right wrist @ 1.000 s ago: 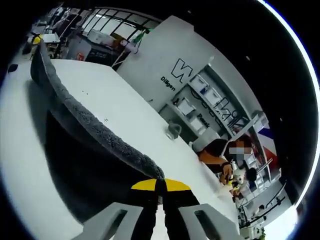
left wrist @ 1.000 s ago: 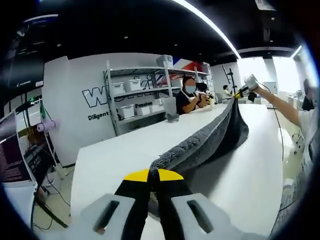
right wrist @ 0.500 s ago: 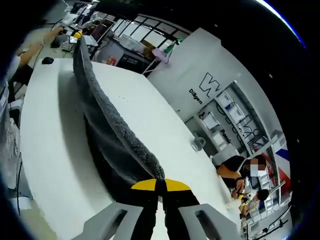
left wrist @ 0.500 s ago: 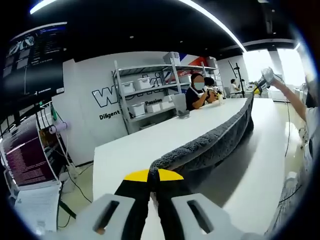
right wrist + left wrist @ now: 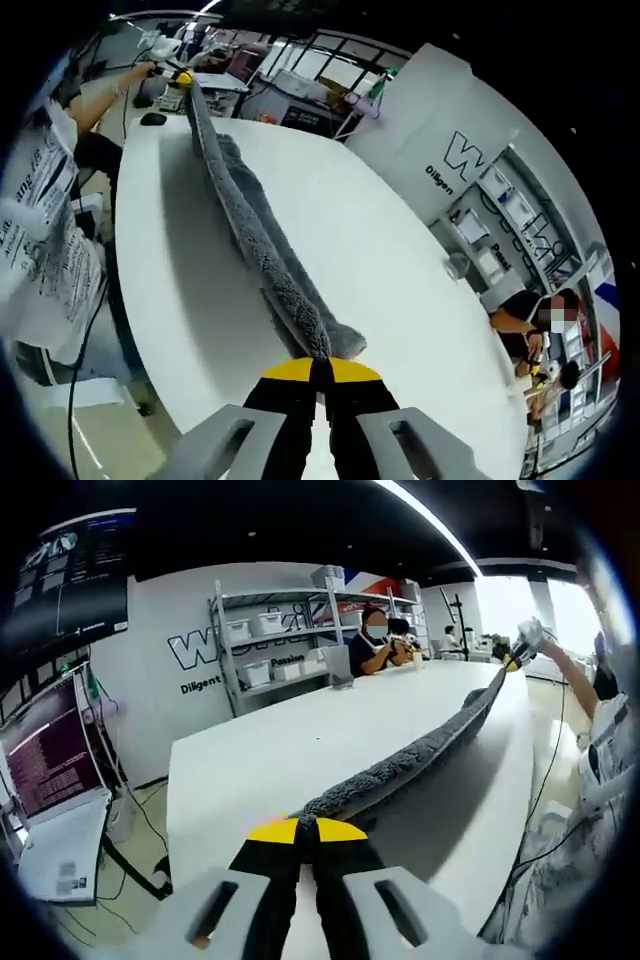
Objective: Fold the towel on the table until its edges align and the towel forms a compact rectangular stack.
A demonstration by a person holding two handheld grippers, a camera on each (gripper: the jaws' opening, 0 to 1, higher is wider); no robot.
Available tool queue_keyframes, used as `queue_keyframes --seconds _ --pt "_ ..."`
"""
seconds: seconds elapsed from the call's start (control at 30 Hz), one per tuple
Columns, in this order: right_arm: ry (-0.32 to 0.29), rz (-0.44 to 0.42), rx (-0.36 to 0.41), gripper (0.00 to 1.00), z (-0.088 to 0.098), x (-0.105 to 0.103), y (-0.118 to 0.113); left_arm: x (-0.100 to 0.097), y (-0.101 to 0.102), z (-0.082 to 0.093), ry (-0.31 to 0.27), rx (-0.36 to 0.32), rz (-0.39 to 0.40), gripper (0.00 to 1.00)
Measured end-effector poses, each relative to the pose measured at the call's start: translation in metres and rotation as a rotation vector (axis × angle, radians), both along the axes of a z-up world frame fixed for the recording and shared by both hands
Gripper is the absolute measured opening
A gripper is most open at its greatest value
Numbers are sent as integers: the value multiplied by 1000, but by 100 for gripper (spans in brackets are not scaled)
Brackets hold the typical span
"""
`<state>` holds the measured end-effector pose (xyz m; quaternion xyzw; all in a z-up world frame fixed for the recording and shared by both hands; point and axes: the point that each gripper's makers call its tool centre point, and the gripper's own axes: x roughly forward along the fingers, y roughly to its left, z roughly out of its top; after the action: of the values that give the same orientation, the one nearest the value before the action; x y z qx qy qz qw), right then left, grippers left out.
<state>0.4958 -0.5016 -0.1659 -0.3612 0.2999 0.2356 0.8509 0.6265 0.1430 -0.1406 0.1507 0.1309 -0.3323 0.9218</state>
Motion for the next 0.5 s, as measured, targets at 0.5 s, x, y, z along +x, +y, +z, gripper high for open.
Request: queue_keyframes --seconds 0.5 --pt "207 4 47 3 -103 -46 10 -53 9 -94 178 66 -40 5"
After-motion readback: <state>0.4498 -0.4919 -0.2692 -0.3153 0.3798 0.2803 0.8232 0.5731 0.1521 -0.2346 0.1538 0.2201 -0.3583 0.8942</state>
